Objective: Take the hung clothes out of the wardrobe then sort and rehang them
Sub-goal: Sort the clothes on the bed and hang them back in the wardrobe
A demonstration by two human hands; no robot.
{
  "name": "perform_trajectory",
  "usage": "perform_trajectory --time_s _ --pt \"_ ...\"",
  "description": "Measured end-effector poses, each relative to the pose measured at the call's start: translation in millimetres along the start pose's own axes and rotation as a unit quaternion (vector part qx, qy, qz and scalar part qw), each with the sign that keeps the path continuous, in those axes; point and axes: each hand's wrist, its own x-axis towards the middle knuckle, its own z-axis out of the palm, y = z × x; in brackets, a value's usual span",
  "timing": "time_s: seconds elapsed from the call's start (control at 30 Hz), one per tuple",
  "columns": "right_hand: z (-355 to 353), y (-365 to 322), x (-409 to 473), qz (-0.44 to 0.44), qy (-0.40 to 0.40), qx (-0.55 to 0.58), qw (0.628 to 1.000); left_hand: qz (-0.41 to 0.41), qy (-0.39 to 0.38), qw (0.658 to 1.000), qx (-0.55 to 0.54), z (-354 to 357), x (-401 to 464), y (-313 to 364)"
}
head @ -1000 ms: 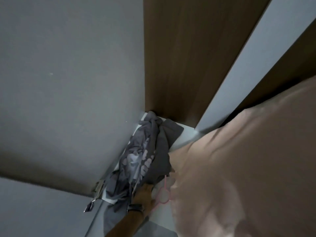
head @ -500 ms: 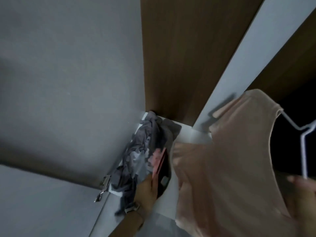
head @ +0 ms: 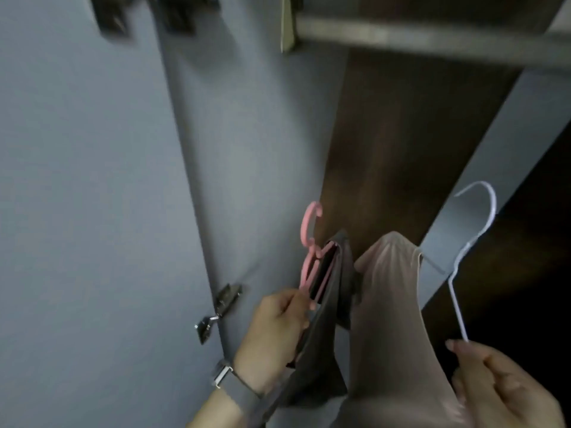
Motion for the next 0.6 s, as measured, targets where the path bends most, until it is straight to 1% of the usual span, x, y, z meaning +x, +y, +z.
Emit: perform_trajectory --time_s 0.07,0.1,0.2,0.23,0.3,0.33,0.37,0.47,0.53,0.57,0.6 --pt "-11 -36 -6 -0.007 -0.010 0.005 1.000 0.005 0.003 0.998 -0.061 -19 -19 52" --pt "-16 -54 -9 -0.001 -0.016 0.009 1.000 0.013 0.005 0.997 -0.075 -29 -26 76" --pt "-28 -98 -5 0.021 -0.063 0.043 0.997 0.053 0.011 0.997 -0.052 -52 -40 137" --pt "-31 -113 3 0.048 -0.073 0.055 0.995 0.060 0.013 0.997 -0.046 -57 -43 156" --pt "-35 -141 10 0.152 -0.127 0.111 0.974 0.071 0.008 0.997 -0.037 -64 -45 191" --pt "-37 -145 9 0.162 -0.135 0.117 0.971 0.077 0.004 0.997 -0.028 -65 -43 206" --pt "-34 -154 3 0.151 -0.133 0.107 0.974 0.080 0.004 0.997 -0.020 -65 -40 219" --pt "-32 -160 -8 0.065 -0.033 0.051 0.996 0.083 0.004 0.997 0.002 -55 -21 251" --pt "-32 -171 -15 0.074 -0.028 0.052 0.995 0.071 0.011 0.997 0.031 -44 -3 264" --pt "-36 -179 -19 0.087 -0.022 0.081 0.993 0.069 0.016 0.996 0.053 -39 7 267" --pt "-40 -178 -17 0.072 0.002 0.088 0.994 0.062 0.029 0.995 0.074 -34 20 270"
